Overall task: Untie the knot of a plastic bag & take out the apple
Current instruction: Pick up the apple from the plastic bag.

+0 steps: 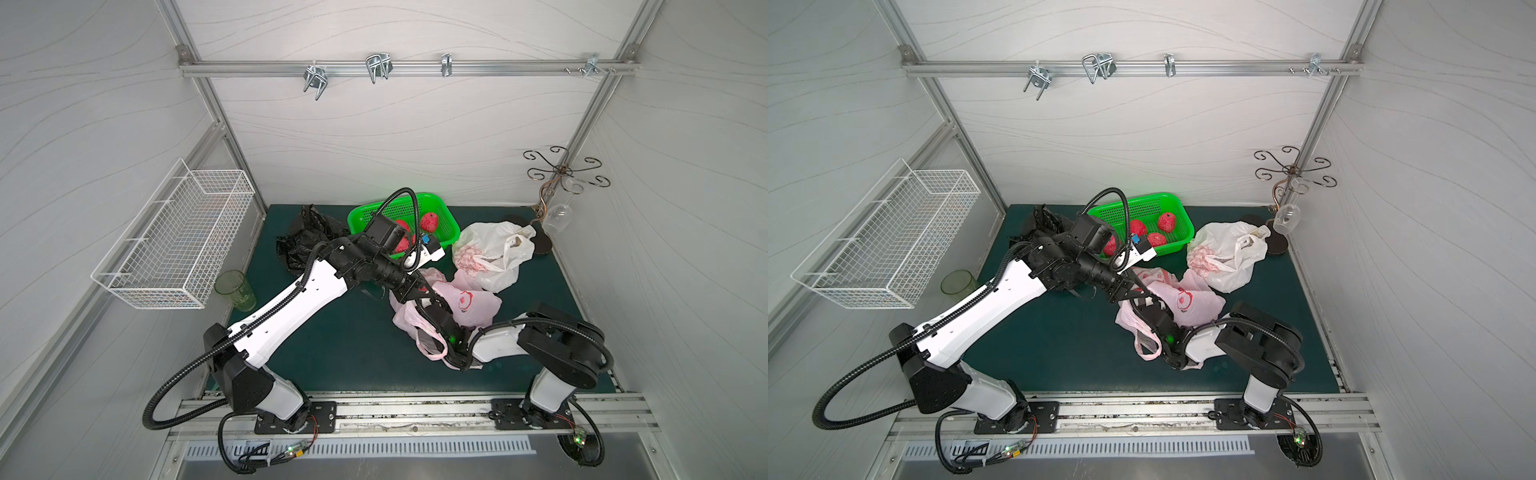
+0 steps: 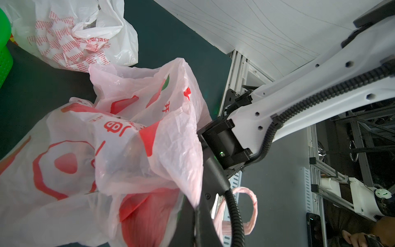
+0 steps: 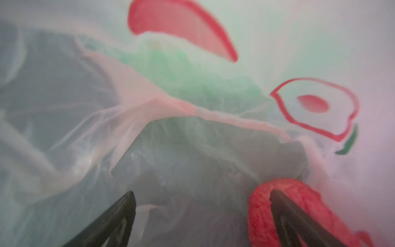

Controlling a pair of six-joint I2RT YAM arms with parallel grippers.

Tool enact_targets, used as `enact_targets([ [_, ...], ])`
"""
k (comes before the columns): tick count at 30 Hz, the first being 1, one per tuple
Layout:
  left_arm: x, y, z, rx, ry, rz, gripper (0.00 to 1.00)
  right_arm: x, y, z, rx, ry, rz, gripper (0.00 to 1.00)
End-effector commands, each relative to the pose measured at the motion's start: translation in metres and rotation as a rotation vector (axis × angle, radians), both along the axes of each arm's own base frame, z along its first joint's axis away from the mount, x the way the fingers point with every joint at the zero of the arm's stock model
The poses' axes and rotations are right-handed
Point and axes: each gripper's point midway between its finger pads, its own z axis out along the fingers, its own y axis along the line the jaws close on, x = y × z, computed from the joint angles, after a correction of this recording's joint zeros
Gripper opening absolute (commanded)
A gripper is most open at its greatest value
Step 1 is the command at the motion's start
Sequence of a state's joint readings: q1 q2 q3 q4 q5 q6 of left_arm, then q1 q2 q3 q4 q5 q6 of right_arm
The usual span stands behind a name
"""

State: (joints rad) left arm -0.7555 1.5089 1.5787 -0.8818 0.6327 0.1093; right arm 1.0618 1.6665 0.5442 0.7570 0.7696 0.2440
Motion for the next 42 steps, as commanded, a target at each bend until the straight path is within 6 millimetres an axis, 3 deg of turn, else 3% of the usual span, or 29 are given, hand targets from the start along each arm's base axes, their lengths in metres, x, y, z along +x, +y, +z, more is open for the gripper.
enact_targets([
  [1, 0.014, -0.001, 0.000, 0.037, -0.048, 0.038, 0.00, 0.005, -0.016, 0.029, 0.027, -0.042, -0.085, 0.99],
  [5, 0.034, 0.006, -0.017, 0.135, -0.069, 0.132, 0.00, 0.007, -0.047, 0.039, -0.036, 0.053, -0.266, 0.99],
  [8, 0.035, 0.005, -0.019, 0.146, -0.056, 0.133, 0.00, 0.014, -0.074, 0.041, -0.088, 0.106, -0.402, 0.99],
  [10, 0.033, 0.004, -0.018, 0.137, -0.049, 0.125, 0.00, 0.020, -0.078, 0.033, -0.102, 0.135, -0.407, 0.99],
  [16, 0.027, 0.001, -0.012, 0.102, -0.042, 0.101, 0.00, 0.037, -0.078, -0.003, 0.033, 0.274, -0.334, 0.99],
  [26, 0.019, -0.003, -0.004, 0.058, -0.019, 0.068, 0.00, 0.063, -0.081, -0.004, -0.024, 0.195, -0.376, 0.99],
  [33, 0.016, -0.003, -0.002, 0.050, -0.008, 0.059, 0.00, 0.080, -0.064, -0.026, 0.042, 0.244, -0.280, 0.99],
  [37, 0.016, -0.003, -0.002, 0.050, -0.012, 0.059, 0.00, 0.081, -0.059, -0.038, 0.055, 0.283, -0.268, 0.93],
  [42, 0.017, -0.003, -0.002, 0.051, -0.013, 0.061, 0.00, 0.077, -0.059, -0.042, 0.075, 0.303, -0.266, 0.78],
])
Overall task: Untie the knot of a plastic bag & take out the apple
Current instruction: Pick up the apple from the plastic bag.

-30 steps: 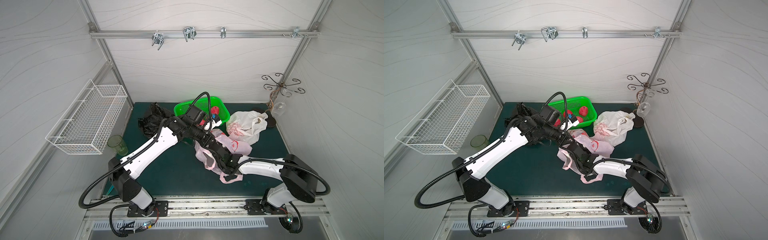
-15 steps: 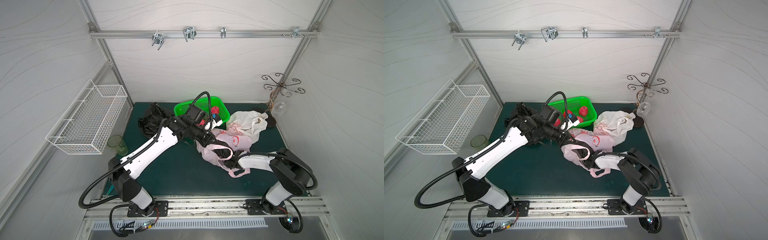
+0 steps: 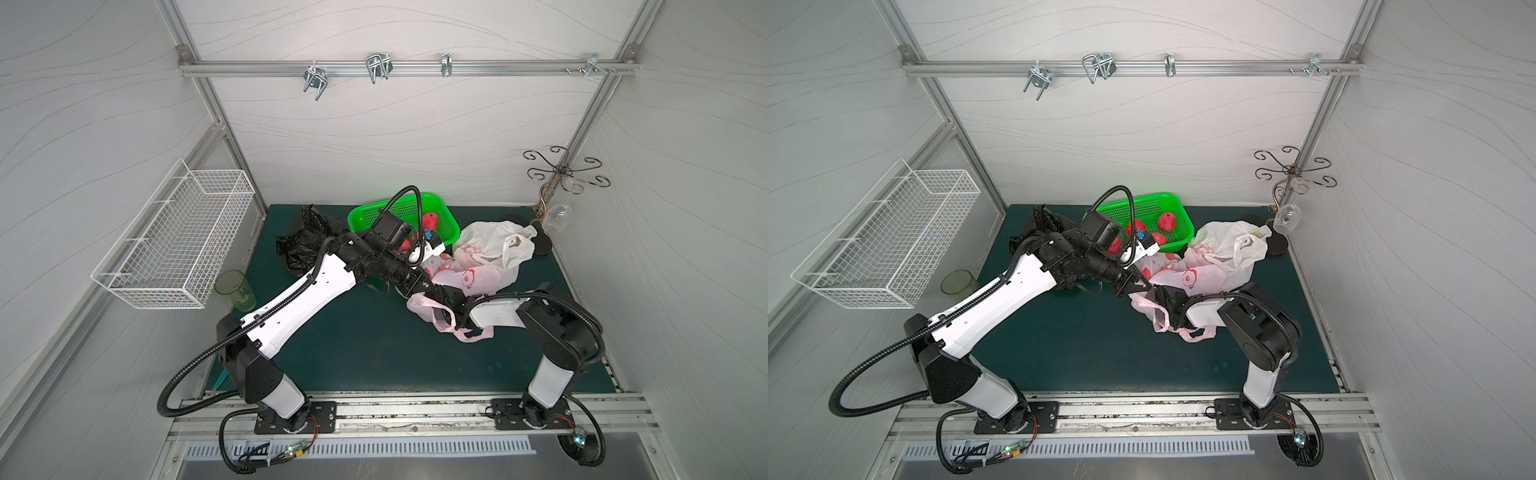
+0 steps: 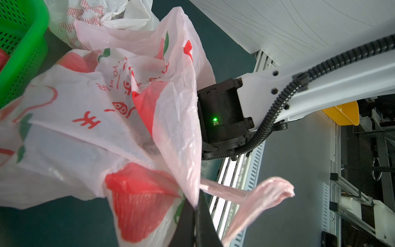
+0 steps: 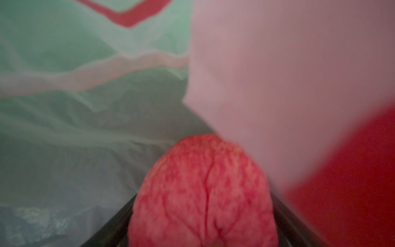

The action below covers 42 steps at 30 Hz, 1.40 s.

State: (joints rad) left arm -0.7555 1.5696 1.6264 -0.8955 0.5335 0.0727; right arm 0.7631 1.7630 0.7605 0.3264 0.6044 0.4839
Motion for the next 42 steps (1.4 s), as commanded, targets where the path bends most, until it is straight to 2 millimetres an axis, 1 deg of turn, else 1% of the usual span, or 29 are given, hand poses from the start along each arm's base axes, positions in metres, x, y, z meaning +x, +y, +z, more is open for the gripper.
enact_targets([
  [1, -0.006, -0.001, 0.011, -0.021, -0.006, -0.024, 0.00, 0.005, 0.004, 0.005, 0.056, -0.016, -0.004, 0.75],
  [2, -0.006, -0.001, 0.010, -0.021, -0.005, -0.024, 0.00, 0.004, 0.004, 0.007, 0.058, -0.019, -0.003, 0.72],
  [4, -0.006, -0.001, 0.010, -0.020, -0.006, -0.023, 0.00, 0.004, 0.003, 0.011, 0.051, -0.028, 0.000, 0.62],
  [6, -0.005, 0.000, 0.009, -0.015, -0.009, -0.022, 0.00, 0.003, 0.003, 0.015, 0.039, -0.032, 0.010, 0.42],
  [7, -0.005, 0.000, 0.009, -0.011, -0.009, -0.020, 0.00, 0.003, 0.002, 0.018, 0.030, -0.036, 0.012, 0.35],
  [9, -0.003, 0.001, 0.008, -0.004, -0.018, -0.012, 0.00, 0.000, 0.000, 0.026, 0.015, -0.045, 0.010, 0.33],
  [12, 0.002, 0.004, 0.005, 0.020, -0.034, 0.011, 0.00, -0.009, 0.001, 0.042, 0.001, -0.062, 0.029, 0.25],
  [14, 0.006, 0.005, 0.002, 0.033, -0.041, 0.025, 0.00, -0.021, 0.005, 0.051, 0.005, -0.047, 0.068, 0.22],
  [16, 0.010, 0.006, -0.003, 0.053, -0.045, 0.045, 0.00, -0.035, 0.011, 0.057, 0.010, -0.017, 0.111, 0.22],
  [18, 0.016, 0.008, -0.006, 0.072, -0.055, 0.071, 0.00, -0.053, 0.017, 0.057, 0.017, 0.027, 0.170, 0.22],
  [20, 0.022, 0.010, -0.008, 0.090, -0.069, 0.101, 0.00, -0.072, 0.020, 0.051, 0.019, 0.080, 0.230, 0.22],
  [22, 0.024, 0.011, -0.005, 0.089, -0.084, 0.113, 0.00, -0.086, 0.015, 0.042, 0.009, 0.125, 0.239, 0.20],
  [24, 0.025, 0.013, -0.001, 0.075, -0.102, 0.122, 0.00, -0.096, 0.006, 0.031, -0.008, 0.171, 0.225, 0.20],
  [27, 0.021, 0.013, 0.011, 0.030, -0.134, 0.114, 0.00, -0.106, -0.011, 0.014, -0.053, 0.225, 0.181, 0.19],
  [29, 0.018, 0.014, 0.017, 0.005, -0.148, 0.111, 0.00, -0.110, -0.018, 0.005, -0.090, 0.256, 0.164, 0.18],
  [32, 0.014, 0.014, 0.024, -0.023, -0.156, 0.096, 0.00, -0.114, -0.023, -0.011, -0.138, 0.313, 0.150, 0.18],
  [35, 0.011, 0.014, 0.029, -0.040, -0.157, 0.082, 0.00, -0.116, -0.023, -0.021, -0.166, 0.353, 0.148, 0.17],
  [37, 0.008, 0.014, 0.034, -0.056, -0.165, 0.073, 0.00, -0.116, -0.023, -0.026, -0.167, 0.364, 0.136, 0.17],
  [39, 0.009, 0.017, 0.035, -0.058, -0.184, 0.089, 0.00, -0.118, -0.024, -0.027, -0.172, 0.374, 0.131, 0.15],
  [42, 0.017, 0.022, 0.027, -0.006, -0.196, 0.127, 0.00, -0.122, -0.022, -0.017, -0.166, 0.344, 0.145, 0.15],
])
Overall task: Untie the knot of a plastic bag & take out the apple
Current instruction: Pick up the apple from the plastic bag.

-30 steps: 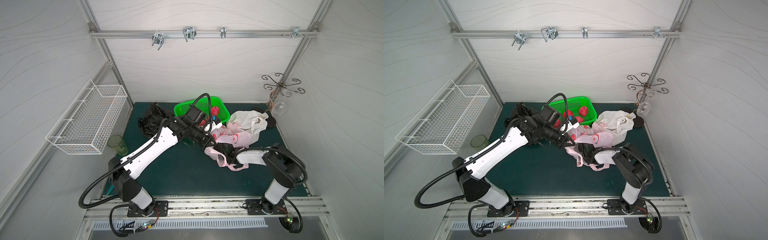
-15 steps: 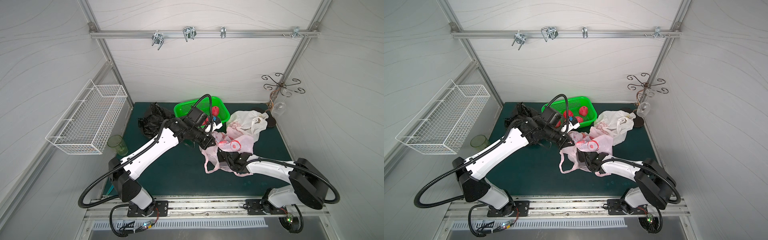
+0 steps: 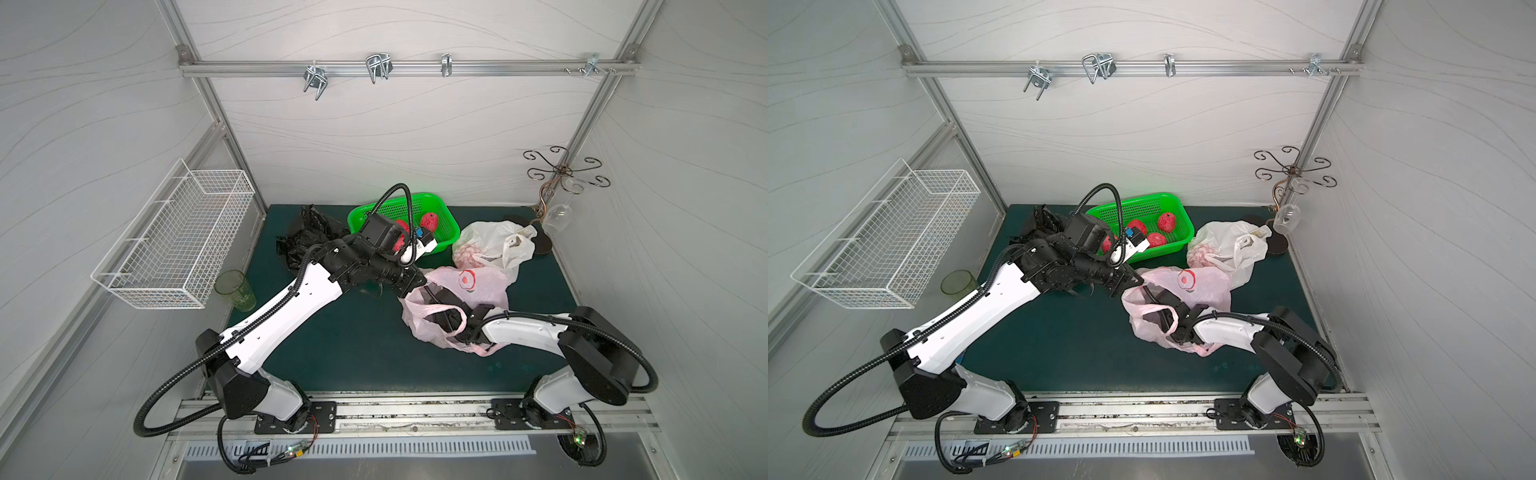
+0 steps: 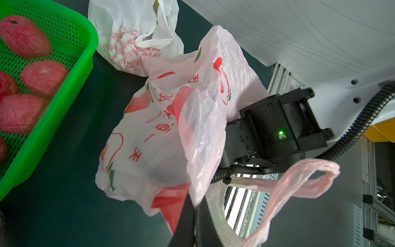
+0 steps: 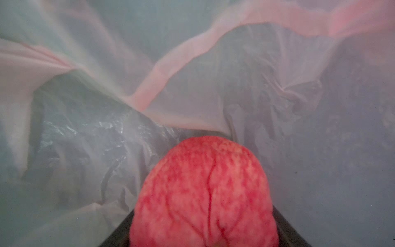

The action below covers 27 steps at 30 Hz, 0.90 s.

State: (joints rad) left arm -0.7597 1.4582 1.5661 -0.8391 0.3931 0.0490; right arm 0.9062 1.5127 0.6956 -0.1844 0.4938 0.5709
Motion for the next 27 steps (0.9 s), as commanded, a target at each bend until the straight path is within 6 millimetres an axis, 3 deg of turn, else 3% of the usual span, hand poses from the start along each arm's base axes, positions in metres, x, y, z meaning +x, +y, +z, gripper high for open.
enact_targets([
  [1, 0.013, 0.004, 0.005, 0.019, -0.059, 0.038, 0.00, -0.021, -0.008, -0.002, -0.036, 0.036, 0.022, 0.15],
  [4, 0.026, 0.009, -0.008, 0.092, -0.048, 0.086, 0.00, -0.034, 0.011, 0.018, 0.053, -0.001, 0.143, 0.16],
  [6, 0.030, 0.011, -0.014, 0.119, -0.046, 0.105, 0.00, -0.042, 0.012, 0.030, 0.115, -0.013, 0.174, 0.16],
  [14, 0.032, 0.014, -0.014, 0.126, -0.058, 0.119, 0.00, -0.061, -0.011, 0.085, 0.281, -0.121, 0.191, 0.16],
  [23, 0.030, 0.013, -0.013, 0.116, -0.052, 0.106, 0.00, -0.061, -0.033, 0.157, 0.357, -0.243, 0.184, 0.16],
  [27, 0.027, 0.012, -0.011, 0.113, -0.048, 0.093, 0.00, -0.064, -0.038, 0.200, 0.390, -0.296, 0.207, 0.16],
])
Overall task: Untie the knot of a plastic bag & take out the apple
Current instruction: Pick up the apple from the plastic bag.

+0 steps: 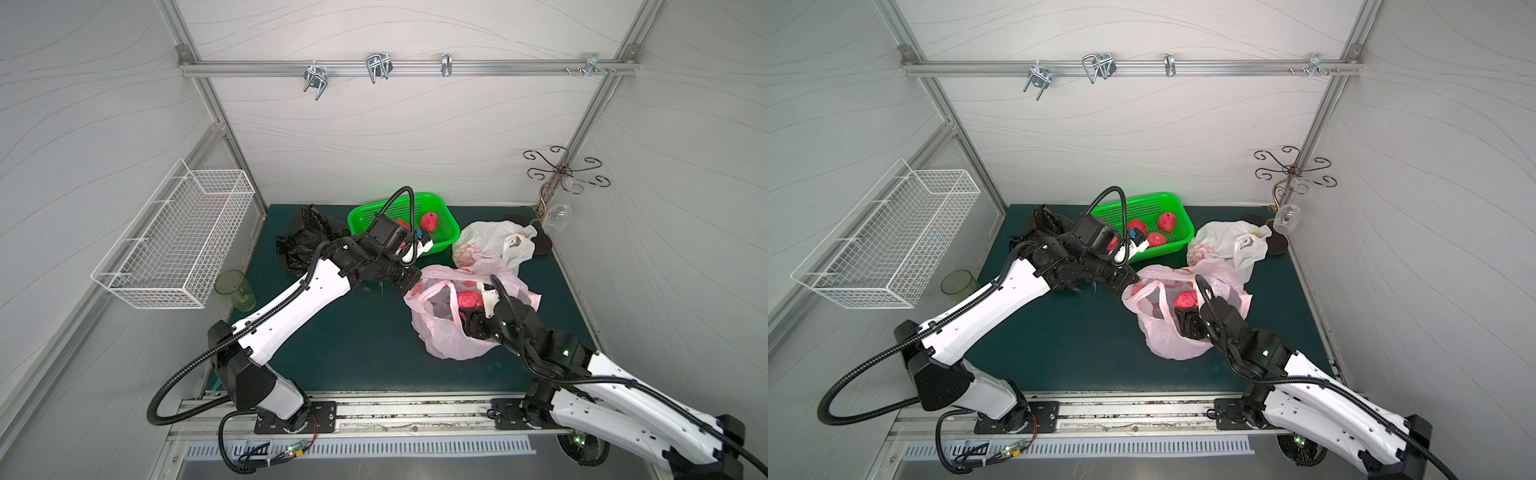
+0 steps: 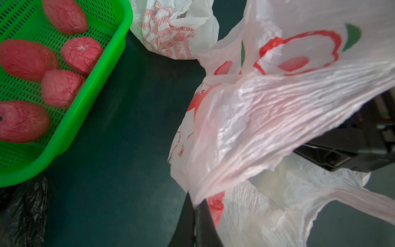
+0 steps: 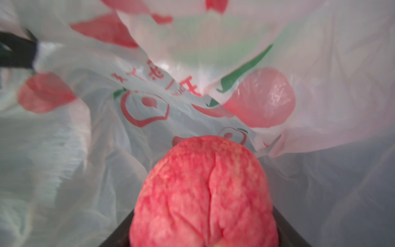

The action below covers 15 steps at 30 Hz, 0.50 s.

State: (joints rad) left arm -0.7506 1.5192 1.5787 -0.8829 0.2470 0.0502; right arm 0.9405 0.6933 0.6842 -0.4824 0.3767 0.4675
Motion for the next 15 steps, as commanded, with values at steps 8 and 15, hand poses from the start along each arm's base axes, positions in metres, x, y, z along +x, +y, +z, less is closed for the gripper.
enact_targets([
  [8, -0.003, -0.003, 0.025, -0.054, -0.034, -0.031, 0.00, 0.001, -0.012, 0.097, 0.091, -0.120, 0.023, 0.18],
  [15, -0.004, -0.006, 0.025, -0.060, -0.024, -0.038, 0.00, -0.004, 0.014, 0.123, 0.292, -0.028, 0.117, 0.17],
])
